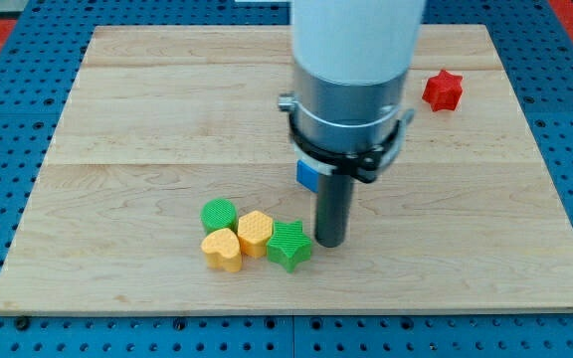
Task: Push the heart to the left side
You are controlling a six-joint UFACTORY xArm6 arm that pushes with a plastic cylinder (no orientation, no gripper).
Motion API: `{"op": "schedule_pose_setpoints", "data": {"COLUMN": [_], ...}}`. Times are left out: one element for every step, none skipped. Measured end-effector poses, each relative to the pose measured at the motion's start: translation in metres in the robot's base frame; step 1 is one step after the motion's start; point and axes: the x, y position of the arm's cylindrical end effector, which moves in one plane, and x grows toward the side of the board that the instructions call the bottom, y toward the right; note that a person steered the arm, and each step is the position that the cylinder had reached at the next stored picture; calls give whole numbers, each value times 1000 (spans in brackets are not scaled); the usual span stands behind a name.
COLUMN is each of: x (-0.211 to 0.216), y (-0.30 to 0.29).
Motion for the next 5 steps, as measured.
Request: {"op": "schedule_pose_setpoints", "data": {"x": [29,54,46,21,5], "y": [29,7,-63,-105,-131]}}
